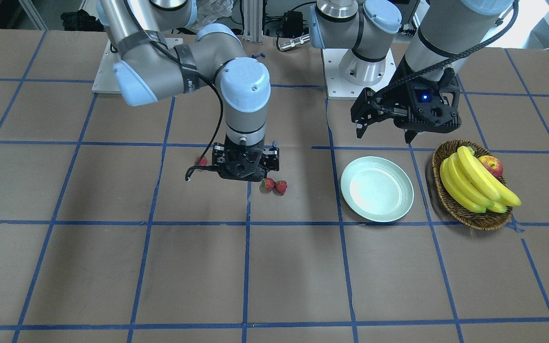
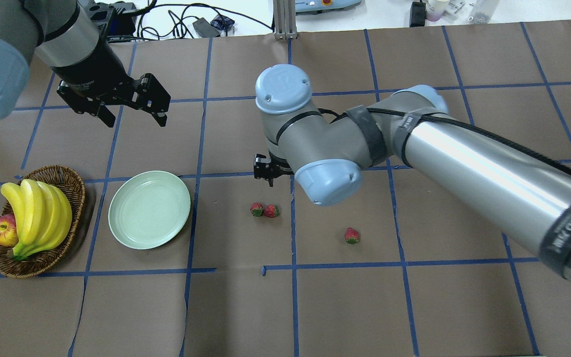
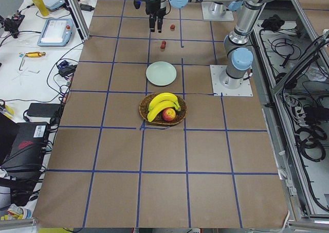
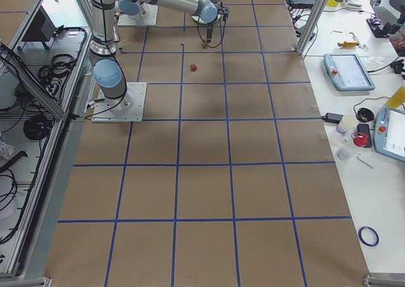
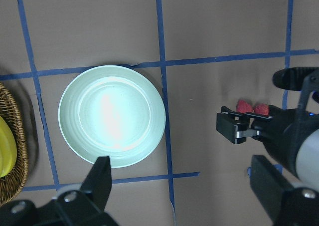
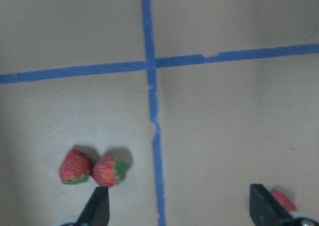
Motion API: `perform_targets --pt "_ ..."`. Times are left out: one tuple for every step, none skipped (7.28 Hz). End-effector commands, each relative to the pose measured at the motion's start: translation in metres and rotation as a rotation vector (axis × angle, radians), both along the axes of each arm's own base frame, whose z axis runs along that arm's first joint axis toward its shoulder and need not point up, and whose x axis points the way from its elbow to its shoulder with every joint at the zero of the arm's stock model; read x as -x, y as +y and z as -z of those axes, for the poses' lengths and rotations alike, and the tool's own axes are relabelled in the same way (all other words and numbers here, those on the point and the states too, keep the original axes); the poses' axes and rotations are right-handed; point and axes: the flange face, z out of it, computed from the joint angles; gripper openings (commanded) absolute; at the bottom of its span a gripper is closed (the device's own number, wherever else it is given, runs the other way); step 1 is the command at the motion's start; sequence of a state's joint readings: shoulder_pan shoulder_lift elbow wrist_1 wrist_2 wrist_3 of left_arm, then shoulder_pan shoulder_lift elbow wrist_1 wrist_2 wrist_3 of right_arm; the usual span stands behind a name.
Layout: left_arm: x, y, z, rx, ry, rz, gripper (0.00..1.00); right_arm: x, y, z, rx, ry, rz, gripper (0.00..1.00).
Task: Collect all strawberries into plate
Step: 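Carry it with the right gripper and release beside the first strawberry, then move the right gripper to the last strawberry and grasp it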
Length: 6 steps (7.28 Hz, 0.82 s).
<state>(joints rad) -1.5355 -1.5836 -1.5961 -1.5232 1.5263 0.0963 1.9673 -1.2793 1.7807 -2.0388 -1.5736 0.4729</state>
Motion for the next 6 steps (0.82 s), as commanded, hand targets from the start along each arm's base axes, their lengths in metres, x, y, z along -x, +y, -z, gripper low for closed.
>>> perform_targets --pt "0.000 0.000 0.001 -0.002 0.000 0.000 1.00 0.065 0.034 0.029 -0.040 0.009 -0.071 1.00" --pt "0.000 0.000 0.001 -0.002 0.000 0.000 1.00 0.074 0.051 0.048 -0.053 0.039 -0.076 1.00" --pt "0.000 0.000 0.001 -0.002 -0.001 0.000 1.00 0.087 0.070 0.068 -0.077 0.092 -0.079 1.00" --pt "0.000 0.000 0.003 -0.006 0.000 -0.001 1.00 0.085 0.072 0.080 -0.051 0.047 -0.082 1.00" --pt "0.000 0.000 0.003 -0.006 0.000 0.000 1.00 0.084 0.076 0.087 -0.071 0.024 -0.103 1.00" --pt "0.000 0.000 0.003 -0.006 0.000 0.000 1.00 0.084 0.077 0.088 -0.075 0.023 -0.106 0.98"
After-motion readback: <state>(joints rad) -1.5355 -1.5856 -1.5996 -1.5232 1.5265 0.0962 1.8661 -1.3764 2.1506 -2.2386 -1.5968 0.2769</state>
